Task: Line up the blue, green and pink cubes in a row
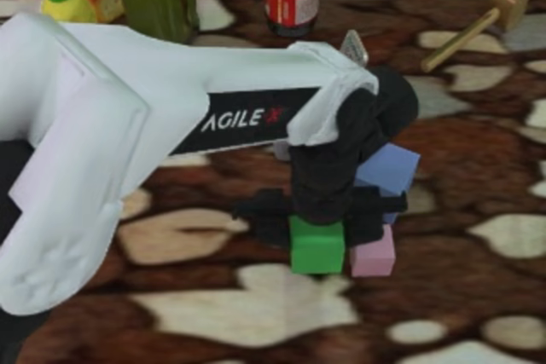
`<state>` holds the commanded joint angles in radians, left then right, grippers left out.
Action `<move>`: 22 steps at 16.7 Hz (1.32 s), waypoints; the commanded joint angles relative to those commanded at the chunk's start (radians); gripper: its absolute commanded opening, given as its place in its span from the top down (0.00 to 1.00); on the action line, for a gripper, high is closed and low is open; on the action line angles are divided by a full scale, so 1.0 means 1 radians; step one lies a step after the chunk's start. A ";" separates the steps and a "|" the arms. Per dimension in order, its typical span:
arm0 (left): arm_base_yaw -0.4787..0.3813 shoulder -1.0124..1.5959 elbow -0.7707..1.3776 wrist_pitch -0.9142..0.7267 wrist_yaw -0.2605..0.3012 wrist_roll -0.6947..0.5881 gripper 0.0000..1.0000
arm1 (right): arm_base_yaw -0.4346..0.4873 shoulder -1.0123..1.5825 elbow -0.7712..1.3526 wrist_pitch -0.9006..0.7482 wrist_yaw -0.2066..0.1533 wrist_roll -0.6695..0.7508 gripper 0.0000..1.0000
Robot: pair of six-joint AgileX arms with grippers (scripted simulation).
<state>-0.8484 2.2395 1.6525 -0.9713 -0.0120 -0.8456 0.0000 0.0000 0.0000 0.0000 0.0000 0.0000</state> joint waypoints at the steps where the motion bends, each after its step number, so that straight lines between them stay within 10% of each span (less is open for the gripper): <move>1: 0.000 0.000 0.000 0.000 0.000 0.000 1.00 | 0.000 0.000 0.000 0.000 0.000 0.000 0.00; 15: 0.000 0.000 0.000 0.000 0.000 0.000 0.02 | 0.000 0.000 0.000 0.000 0.000 0.000 0.00; 22: 0.000 0.000 0.000 0.000 0.000 0.000 0.00 | 0.000 0.000 0.000 0.000 0.000 0.000 0.00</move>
<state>-0.8484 2.2395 1.6525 -0.9713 -0.0120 -0.8456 0.0000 0.0000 0.0000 0.0000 0.0000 0.0000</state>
